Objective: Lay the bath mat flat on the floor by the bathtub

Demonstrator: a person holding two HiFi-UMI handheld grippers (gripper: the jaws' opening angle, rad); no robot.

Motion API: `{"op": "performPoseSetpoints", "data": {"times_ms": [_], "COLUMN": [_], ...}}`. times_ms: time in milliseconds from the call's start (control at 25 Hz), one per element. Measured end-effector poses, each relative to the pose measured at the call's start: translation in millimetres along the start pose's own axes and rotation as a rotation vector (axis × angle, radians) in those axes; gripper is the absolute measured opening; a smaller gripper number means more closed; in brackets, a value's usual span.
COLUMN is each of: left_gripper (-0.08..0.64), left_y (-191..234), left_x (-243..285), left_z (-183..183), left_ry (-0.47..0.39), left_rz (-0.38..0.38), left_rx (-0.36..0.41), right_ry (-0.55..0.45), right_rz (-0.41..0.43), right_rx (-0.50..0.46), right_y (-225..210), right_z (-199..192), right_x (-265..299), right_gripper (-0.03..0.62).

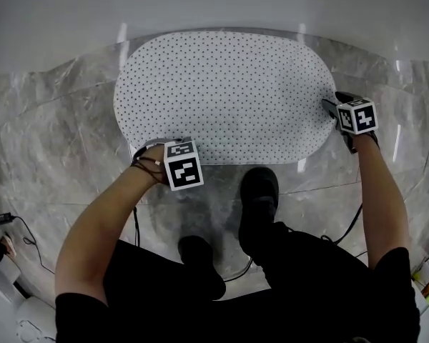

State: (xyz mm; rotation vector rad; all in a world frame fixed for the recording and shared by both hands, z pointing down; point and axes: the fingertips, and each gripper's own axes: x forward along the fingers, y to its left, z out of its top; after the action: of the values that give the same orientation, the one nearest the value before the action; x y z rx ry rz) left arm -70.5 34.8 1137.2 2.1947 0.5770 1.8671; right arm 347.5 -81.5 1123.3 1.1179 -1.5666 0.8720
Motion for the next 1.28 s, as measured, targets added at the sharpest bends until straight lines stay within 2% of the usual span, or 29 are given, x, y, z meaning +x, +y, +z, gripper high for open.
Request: {"op": "performPoseSetpoints", "data": {"times_ms": [40,80,160,320,360,440,520,560,680,760,880,1000,1080,1160,1200,1280], "left_gripper": [0.040,0.040,0.040,0.055,0.054,0.055,0.093,0.108,0.115,0.121,0.129,0.109,0.106,0.093,0.087,0.089], "left_y": [1,2,2,-1,-1,0,2,4,21,37,60,72,73,75,75,77], "left_x": [0,-1,-2,1,0,-3,-8,-11,-23,-30,-37,-36,-37,-38,-38,-42], "left_z": [0,0,0,-1,-1,0,3,5,10,9,1,-7,-7,-6,-6,-11], "left_ry": [-0.004,-0.010,-0.023,-0.028,-0.023,-0.016,-0.026,-0.039,-0.085,-0.112,-0.131,-0.145,-0.170,-0.180,-0.168,-0.080], "left_rz": [0.004,0.007,0.012,-0.010,-0.025,-0.052,-0.060,-0.054,0.004,0.062,0.123,0.134,0.122,0.115,0.118,0.153], "left_rx": [-0.012,-0.028,-0.057,-0.070,-0.071,-0.071,-0.070,-0.072,-0.097,-0.128,-0.195,-0.248,-0.275,-0.278,-0.269,-0.209], "right_ry": [0.022,0.033,0.019,-0.002,-0.004,-0.005,0.009,0.019,0.029,0.020,0.040,0.097,0.090,0.044,0.014,-0.042], "right_rz": [-0.026,-0.018,0.016,0.015,0.023,0.043,0.059,0.064,0.064,0.023,-0.090,-0.143,-0.167,-0.218,-0.252,-0.333], "right_rx": [0.049,0.096,0.167,0.183,0.172,0.126,0.045,0.008,-0.053,-0.077,-0.110,-0.092,-0.037,0.011,0.022,-0.006], "right_y": [-14,-21,-25,-26,-24,-14,-1,3,3,-4,-16,-21,-28,-38,-40,-37], "right_z": [-6,-9,-11,-11,-10,-4,1,1,4,12,30,32,28,27,27,29], "right_x": [6,10,13,12,11,11,12,12,8,4,5,11,10,3,-1,-12], "right_gripper": [0.263,0.304,0.312,0.301,0.283,0.177,0.086,0.063,0.060,0.059,0.060,0.075,0.122,0.199,0.218,0.222]}}
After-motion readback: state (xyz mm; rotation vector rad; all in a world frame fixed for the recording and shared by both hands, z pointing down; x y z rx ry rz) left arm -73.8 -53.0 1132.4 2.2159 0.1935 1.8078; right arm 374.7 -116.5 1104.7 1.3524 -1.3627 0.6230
